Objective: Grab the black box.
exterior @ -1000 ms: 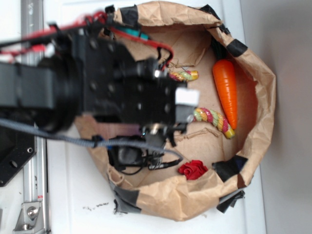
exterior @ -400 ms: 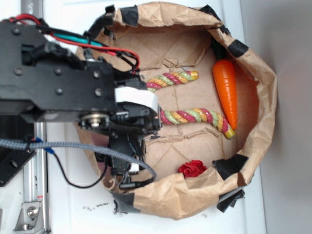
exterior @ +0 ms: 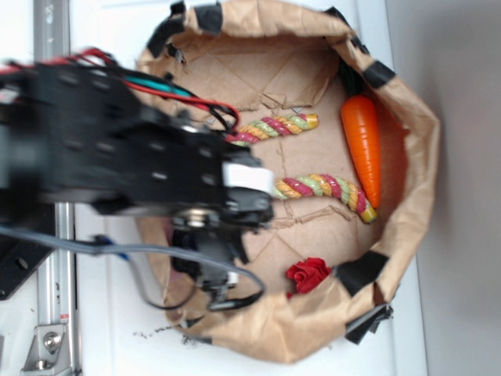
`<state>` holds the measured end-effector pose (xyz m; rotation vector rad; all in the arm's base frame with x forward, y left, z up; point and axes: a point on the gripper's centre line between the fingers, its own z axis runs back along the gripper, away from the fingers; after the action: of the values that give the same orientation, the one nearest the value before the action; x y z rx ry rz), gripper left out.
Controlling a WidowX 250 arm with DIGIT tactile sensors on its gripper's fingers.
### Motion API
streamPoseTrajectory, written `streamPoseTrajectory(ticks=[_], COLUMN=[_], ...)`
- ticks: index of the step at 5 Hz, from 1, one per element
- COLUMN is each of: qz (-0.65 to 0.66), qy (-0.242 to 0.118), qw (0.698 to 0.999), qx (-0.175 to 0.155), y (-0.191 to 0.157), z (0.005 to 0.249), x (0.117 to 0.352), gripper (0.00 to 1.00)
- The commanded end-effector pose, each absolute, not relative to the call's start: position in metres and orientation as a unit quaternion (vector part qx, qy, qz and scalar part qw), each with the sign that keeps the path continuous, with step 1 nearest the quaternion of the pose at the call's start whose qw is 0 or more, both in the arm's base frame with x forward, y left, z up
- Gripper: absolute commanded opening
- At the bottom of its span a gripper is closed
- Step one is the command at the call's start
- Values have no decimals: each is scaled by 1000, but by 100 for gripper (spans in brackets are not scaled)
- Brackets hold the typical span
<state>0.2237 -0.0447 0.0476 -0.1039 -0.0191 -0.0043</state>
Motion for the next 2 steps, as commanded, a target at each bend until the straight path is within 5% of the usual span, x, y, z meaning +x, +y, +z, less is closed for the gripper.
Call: streamPoseTrajectory(ticks=[1, 2], qz=[-57, -102], qy=[48, 70], qw=[986, 979], qx=[-150, -161], y=[-93, -101], z=[21, 13], x=[230, 227], gripper=[100, 100])
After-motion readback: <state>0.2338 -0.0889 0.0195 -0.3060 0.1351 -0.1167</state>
